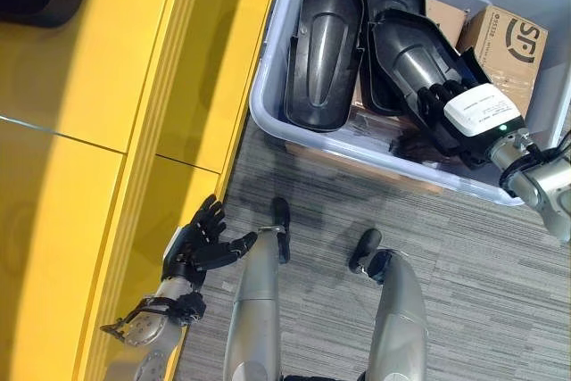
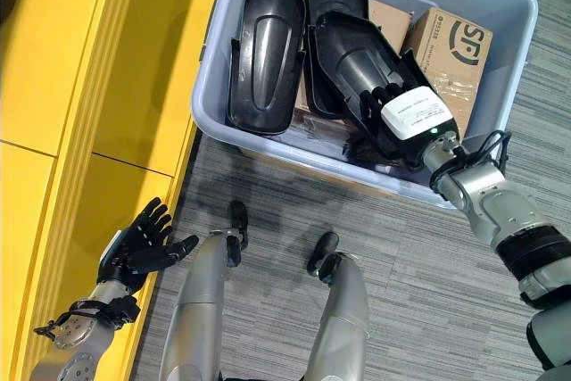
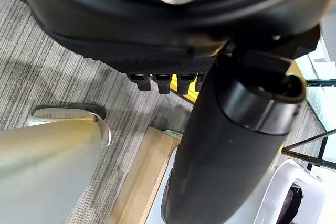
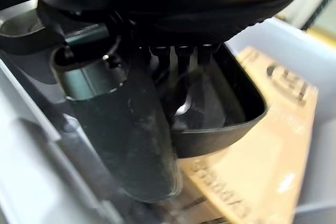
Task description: Move parts from the plastic box to the shelf.
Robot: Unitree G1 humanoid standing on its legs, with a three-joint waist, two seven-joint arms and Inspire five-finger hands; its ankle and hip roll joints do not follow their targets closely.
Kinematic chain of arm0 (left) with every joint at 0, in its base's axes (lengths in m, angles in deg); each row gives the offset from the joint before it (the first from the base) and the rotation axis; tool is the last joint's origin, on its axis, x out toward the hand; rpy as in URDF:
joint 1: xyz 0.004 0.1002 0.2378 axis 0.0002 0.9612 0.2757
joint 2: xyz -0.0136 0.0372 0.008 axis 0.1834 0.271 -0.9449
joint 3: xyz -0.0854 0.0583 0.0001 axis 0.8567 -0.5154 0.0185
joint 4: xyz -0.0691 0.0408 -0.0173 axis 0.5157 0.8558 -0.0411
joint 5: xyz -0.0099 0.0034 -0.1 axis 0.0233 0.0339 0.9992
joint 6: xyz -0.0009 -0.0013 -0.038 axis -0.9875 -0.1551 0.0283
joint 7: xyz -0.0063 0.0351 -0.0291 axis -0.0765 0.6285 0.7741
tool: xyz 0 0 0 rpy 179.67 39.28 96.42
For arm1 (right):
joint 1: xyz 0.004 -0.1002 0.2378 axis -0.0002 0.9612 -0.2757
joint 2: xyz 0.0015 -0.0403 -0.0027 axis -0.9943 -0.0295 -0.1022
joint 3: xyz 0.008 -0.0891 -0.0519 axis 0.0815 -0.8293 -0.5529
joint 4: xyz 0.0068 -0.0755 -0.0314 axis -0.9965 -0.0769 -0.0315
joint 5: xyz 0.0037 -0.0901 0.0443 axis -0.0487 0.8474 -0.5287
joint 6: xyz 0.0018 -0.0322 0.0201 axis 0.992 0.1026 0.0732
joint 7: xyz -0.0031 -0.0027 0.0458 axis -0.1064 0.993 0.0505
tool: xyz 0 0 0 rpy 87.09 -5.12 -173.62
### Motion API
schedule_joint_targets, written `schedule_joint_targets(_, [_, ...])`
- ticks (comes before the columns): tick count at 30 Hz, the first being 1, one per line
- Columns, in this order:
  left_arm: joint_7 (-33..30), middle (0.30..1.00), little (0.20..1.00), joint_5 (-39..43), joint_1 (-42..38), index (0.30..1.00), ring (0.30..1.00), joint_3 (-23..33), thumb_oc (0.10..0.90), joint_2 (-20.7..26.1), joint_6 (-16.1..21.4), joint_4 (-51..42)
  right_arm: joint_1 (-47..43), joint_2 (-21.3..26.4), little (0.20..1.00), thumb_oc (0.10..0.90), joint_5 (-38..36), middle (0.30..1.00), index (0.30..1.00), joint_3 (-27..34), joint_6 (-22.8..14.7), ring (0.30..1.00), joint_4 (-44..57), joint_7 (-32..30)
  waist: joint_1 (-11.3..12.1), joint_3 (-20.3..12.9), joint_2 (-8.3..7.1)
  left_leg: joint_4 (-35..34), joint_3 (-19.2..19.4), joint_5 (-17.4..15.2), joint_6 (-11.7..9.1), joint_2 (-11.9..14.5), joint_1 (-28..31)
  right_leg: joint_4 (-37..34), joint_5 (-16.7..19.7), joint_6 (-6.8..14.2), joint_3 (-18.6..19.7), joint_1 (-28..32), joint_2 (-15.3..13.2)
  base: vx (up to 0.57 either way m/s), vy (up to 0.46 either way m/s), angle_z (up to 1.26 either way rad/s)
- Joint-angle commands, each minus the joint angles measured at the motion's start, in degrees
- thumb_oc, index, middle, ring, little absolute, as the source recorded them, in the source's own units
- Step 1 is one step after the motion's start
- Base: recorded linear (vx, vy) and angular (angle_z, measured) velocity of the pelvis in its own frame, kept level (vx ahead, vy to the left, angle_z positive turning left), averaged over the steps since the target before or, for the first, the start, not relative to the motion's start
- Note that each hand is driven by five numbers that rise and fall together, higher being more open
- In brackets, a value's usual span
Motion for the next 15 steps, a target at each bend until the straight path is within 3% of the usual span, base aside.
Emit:
schedule_joint_targets(1, [-0.15, 1.0, 1.0, -1.25, 0.95, 1.0, 1.0, -1.28, 0.9, 0.67, 4.91, -5.08, -0.28, -0.33, 0.3, 0.4, 7.23, 0.3, 0.3, -4.07, -0.26, 0.3, -4.91, 3.86, 1.67, -0.6, 2.84, 3.67, -6.41, -7.59, -2.88, 1.76, 1.37, -1.3, 1.25, 3.44, 1.96, 0.93, -1.12, 0.0, 0.0, 0.0])
schedule_joint_targets(9, [-0.93, 1.0, 1.0, -2.77, -0.13, 1.0, 1.0, -2.28, 0.9, 0.49, 4.6, -4.12, 2.16, 3.22, 0.3, 0.4, 10.8, 0.3, 0.3, -3.85, -2.09, 0.3, 3.43, 2.1, 0.99, -0.6, 2.3, 3.49, -6.58, -7.63, -2.98, 1.81, 2.16, -1.37, 1.32, 3.6, 1.96, 1.67, -1.13, -0.01, 0.01, 0.02])
schedule_joint_targets(15, [-1.85, 1.0, 1.0, -3.9, -0.87, 1.0, 1.0, -2.37, 0.9, 0.15, 4.11, -3.57, 9.18, 9.72, 0.3, 0.4, 8.25, 0.3, 0.3, 4.97, -4.75, 0.3, 21.84, 0.05, -0.17, -0.6, 0.6, 1.99, -6.74, -7.23, -3.26, 1.86, 5.09, -2.99, 1.78, 4.01, 1.15, 5.27, -0.8, -0.01, 0.002, 0.02])
